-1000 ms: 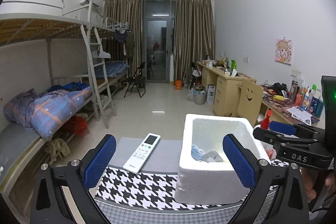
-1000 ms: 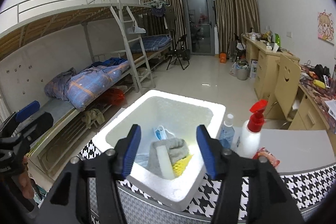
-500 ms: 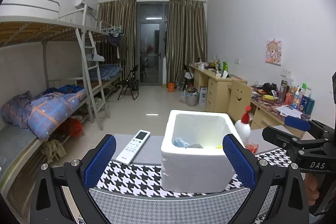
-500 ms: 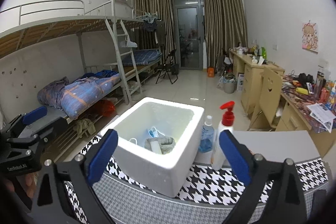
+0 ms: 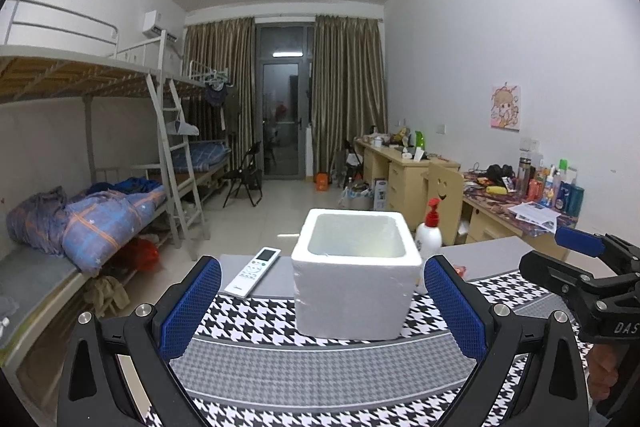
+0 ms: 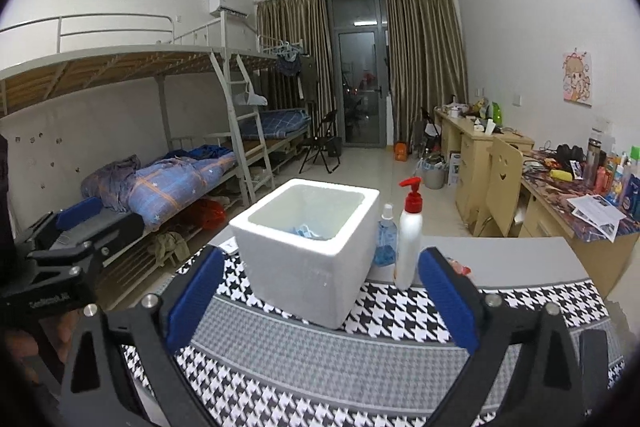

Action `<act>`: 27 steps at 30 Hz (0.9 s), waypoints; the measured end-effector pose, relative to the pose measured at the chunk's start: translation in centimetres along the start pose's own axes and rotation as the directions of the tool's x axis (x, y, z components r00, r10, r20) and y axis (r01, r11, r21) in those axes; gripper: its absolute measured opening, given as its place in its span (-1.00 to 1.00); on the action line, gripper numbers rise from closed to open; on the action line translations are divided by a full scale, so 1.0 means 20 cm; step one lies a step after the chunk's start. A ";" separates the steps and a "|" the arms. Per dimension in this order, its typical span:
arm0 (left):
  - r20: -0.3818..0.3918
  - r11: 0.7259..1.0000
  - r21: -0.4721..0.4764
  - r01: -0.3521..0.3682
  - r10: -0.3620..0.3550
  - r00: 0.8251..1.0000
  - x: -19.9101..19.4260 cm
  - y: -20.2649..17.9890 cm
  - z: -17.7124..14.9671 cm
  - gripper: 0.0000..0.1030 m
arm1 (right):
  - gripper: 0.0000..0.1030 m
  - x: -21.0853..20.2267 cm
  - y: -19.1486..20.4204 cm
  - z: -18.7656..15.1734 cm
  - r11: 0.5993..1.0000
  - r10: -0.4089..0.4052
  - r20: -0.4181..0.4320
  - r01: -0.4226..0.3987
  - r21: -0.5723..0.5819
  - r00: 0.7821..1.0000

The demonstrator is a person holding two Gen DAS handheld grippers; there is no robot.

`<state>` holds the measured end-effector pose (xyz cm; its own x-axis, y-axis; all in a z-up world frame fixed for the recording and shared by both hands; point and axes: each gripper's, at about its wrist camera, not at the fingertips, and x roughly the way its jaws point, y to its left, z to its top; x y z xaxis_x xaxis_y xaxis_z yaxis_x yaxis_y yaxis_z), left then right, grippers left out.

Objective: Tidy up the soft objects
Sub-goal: 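Withdraw both tools from the foam box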

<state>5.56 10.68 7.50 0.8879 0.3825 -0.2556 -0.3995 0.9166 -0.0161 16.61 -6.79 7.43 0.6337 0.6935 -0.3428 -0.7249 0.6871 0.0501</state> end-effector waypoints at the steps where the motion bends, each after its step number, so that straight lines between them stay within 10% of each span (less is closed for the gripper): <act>1: 0.003 1.000 -0.001 0.003 -0.003 1.000 -0.03 -0.01 -0.01 0.98 | 0.95 -0.03 0.01 -0.01 1.000 0.001 0.006 -0.001 -0.001 1.000; 27: 0.050 1.000 0.004 0.031 -0.031 0.998 -0.29 -0.13 -0.35 0.98 | 0.98 -0.38 0.08 -0.41 1.000 0.016 0.123 -0.013 -0.028 0.992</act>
<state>-0.13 5.21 2.26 0.9101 0.3595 -0.2064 -0.3712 0.9283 -0.0201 8.42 -12.80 2.44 0.6504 0.7259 -0.2238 -0.7402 0.6718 0.0280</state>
